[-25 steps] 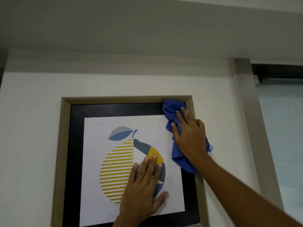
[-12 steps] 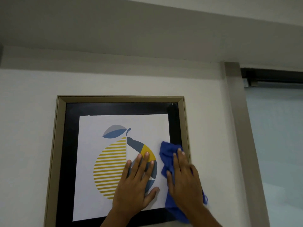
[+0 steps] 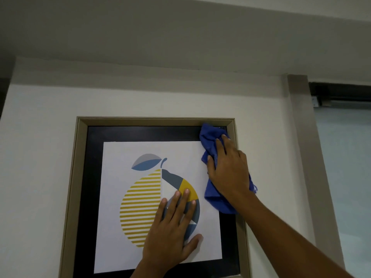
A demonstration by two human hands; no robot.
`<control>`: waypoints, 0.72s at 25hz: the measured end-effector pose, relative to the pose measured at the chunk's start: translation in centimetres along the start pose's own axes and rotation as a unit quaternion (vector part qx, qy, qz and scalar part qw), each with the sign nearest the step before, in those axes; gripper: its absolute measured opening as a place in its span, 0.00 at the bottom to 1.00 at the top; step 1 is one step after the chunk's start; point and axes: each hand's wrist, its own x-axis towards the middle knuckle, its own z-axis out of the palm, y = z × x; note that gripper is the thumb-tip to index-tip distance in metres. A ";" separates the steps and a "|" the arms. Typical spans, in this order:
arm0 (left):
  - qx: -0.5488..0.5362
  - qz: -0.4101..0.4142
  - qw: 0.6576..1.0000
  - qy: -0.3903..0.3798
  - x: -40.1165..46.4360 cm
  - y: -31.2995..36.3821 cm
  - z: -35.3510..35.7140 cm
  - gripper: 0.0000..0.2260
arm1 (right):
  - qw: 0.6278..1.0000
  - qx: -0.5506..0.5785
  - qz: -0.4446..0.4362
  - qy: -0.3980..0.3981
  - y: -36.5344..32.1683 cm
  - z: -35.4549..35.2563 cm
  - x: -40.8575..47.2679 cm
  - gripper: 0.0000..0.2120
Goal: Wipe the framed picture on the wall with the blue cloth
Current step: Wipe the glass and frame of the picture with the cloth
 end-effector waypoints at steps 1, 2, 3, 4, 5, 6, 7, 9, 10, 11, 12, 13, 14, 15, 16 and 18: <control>0.000 -0.002 1.000 0.003 0.0 0.0 0.1 0.37 | 1.000 0.014 -0.001 0.008 0.3 0.3 -1.6 0.25; -0.003 -0.006 1.000 0.006 0.0 0.0 0.1 0.37 | 1.000 0.024 0.002 0.013 0.6 0.7 -3.6 0.26; -0.004 -0.008 1.000 0.008 0.0 -0.1 0.2 0.37 | 0.999 0.037 0.010 0.012 0.7 1.2 -5.8 0.26; -0.006 -0.006 1.000 0.007 0.0 0.0 0.0 0.37 | 0.998 0.059 0.029 0.006 0.8 1.7 -8.6 0.27; -0.008 -0.004 1.000 0.005 0.0 0.1 -0.2 0.37 | 0.995 0.089 0.052 0.002 0.8 2.3 -12.0 0.27; -0.009 -0.003 1.000 0.001 0.0 0.0 -0.5 0.37 | 0.992 0.108 0.069 -0.004 0.7 2.9 -15.5 0.27; -0.009 -0.002 1.000 -0.001 0.1 0.0 -0.6 0.37 | 0.992 0.104 0.072 -0.024 0.5 3.2 -18.8 0.29; -0.006 -0.003 1.000 0.000 0.1 0.1 -0.5 0.37 | 0.992 0.077 0.038 -0.087 0.6 3.6 -23.5 0.31; -0.007 -0.006 1.000 0.001 0.1 0.2 -0.4 0.37 | 0.992 0.074 0.032 -0.093 1.0 3.9 -24.4 0.31; -0.008 -0.007 1.000 0.002 0.1 0.2 -0.3 0.36 | 0.992 0.075 0.033 -0.096 1.3 4.1 -24.3 0.31; -0.008 -0.007 1.000 0.002 0.1 0.1 -0.2 0.36 | 0.991 0.086 0.037 -0.100 1.5 4.2 -23.5 0.31; -0.007 -0.005 1.000 0.003 0.0 0.0 -0.3 0.36 | 0.989 0.111 0.035 -0.095 1.4 4.1 -22.1 0.31; -0.005 -0.003 1.000 0.006 0.0 0.0 -0.3 0.36 | 0.988 0.136 0.029 -0.075 1.4 3.8 -20.3 0.30; -0.001 -0.004 1.000 0.009 0.0 0.0 -0.3 0.36 | 0.988 0.145 0.023 -0.053 1.4 3.5 -18.3 0.28; 0.003 -0.002 1.000 0.009 -0.1 0.1 -0.4 0.36 | 0.989 0.142 0.017 -0.029 1.3 3.2 -15.7 0.27; 0.001 0.000 1.000 0.008 -0.1 0.1 -0.4 0.36 | 0.992 0.123 0.003 0.011 1.1 2.7 -9.7 0.26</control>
